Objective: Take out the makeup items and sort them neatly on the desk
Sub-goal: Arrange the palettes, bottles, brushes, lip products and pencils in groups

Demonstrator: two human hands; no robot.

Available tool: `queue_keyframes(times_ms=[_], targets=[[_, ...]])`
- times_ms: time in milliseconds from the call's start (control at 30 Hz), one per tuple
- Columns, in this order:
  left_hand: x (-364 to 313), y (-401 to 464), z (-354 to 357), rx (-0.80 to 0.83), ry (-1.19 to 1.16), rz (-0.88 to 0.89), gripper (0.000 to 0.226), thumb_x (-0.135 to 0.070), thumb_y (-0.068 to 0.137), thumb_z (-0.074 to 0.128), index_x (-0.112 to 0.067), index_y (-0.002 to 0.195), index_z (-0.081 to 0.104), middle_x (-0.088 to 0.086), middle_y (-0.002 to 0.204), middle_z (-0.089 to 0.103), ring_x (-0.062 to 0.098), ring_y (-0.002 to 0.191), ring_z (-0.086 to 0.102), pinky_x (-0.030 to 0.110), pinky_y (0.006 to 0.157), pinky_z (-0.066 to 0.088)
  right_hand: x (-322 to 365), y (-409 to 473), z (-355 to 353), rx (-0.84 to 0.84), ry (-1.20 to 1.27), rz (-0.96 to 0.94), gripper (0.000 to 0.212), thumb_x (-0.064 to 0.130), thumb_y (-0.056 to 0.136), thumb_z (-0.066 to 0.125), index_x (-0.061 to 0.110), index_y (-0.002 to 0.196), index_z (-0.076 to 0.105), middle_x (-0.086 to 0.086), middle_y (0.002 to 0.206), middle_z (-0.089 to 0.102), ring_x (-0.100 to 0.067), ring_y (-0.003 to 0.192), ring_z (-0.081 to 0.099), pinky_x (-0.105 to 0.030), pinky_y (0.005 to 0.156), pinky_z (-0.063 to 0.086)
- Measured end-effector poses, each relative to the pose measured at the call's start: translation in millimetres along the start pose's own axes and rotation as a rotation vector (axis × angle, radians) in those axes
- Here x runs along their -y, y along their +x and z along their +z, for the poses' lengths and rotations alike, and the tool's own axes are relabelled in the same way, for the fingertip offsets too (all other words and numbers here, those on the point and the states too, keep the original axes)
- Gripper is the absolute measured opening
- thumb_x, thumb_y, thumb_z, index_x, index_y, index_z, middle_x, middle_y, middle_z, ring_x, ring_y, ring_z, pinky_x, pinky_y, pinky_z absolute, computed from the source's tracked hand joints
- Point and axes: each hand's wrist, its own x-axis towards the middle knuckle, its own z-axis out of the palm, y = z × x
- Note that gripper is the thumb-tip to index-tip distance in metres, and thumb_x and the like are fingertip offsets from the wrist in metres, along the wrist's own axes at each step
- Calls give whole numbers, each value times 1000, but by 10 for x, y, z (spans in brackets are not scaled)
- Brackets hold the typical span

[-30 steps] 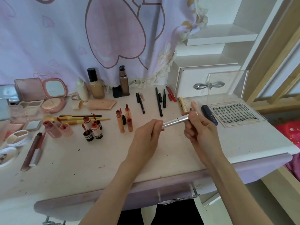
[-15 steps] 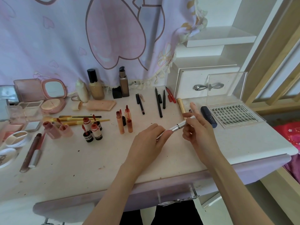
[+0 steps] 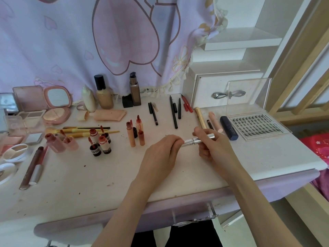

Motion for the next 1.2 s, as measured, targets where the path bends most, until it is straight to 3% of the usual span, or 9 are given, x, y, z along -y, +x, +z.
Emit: queue_keyframes(times_ms=[133, 267, 333, 400, 533, 667, 900, 1033, 1200], targets=[[-16, -15, 7, 55, 17, 2, 23, -52, 86, 48, -34, 100, 45, -24, 64, 43, -3, 57, 46, 11, 53, 34, 20, -2, -2, -4, -19, -4, 12, 24, 87, 62, 16, 80, 65, 11, 43, 37, -6, 39, 30, -17, 40, 27], [4, -27, -2, 1, -7, -16, 17, -39, 89, 55, -29, 100, 48, -20, 62, 45, -1, 52, 45, 10, 52, 31, 63, 4, 6, 53, 274, -49, 39, 0, 89, 55, 33, 81, 74, 6, 59, 49, -11, 50, 37, -29, 55, 27], [0, -28, -8, -6, -28, -22, 18, -40, 89, 53, -28, 103, 52, -18, 65, 48, 0, 55, 47, 9, 53, 33, 68, 9, -9, 75, 344, -63, 40, 1, 89, 54, 37, 105, 63, 4, 64, 53, -12, 53, 43, -29, 55, 30], [-15, -25, -13, -6, -12, -13, 20, -41, 90, 52, -27, 104, 55, -19, 71, 49, -1, 59, 48, 9, 54, 33, 57, 5, -29, 38, 193, -91, 31, 15, 90, 57, 43, 102, 61, 1, 64, 50, -11, 52, 40, -24, 50, 32], [-34, -22, -27, -26, 17, 27, 21, -37, 91, 53, -24, 105, 60, -18, 84, 51, -1, 63, 46, 9, 56, 32, 42, 15, -63, -28, 113, -87, 11, 20, 90, 60, 22, 95, 69, 7, 53, 36, -8, 47, 27, -20, 45, 27], [-32, -25, -33, -51, -12, -8, 19, -35, 89, 57, -26, 106, 56, -16, 81, 58, 2, 63, 52, 18, 59, 45, 34, 39, -97, -22, 247, -56, 47, 7, 90, 55, 20, 134, 47, 4, 59, 46, -11, 52, 37, -25, 54, 32], [-35, -14, -26, 16, -37, -43, 21, -37, 92, 51, -22, 106, 58, -8, 88, 66, 7, 74, 58, 22, 68, 49, 48, 39, -121, -19, 324, -50, 16, 11, 90, 57, 13, 103, 67, 7, 57, 49, -8, 53, 35, -18, 50, 32], [-25, -31, -42, -4, -14, -8, 23, -32, 92, 52, -18, 107, 62, -7, 90, 58, 5, 78, 49, 18, 72, 44, 63, -6, -78, 10, 251, -64, 20, 7, 91, 54, 15, 104, 66, 5, 55, 46, -9, 48, 36, -22, 50, 31], [28, -203, -206, -29, -12, -3, 21, -29, 90, 56, -16, 104, 65, -12, 81, 52, 1, 75, 41, 9, 70, 33, 101, -62, 9, 29, 119, -94, 30, 4, 92, 51, 15, 75, 72, -1, 55, 45, -12, 48, 38, -27, 52, 29]])
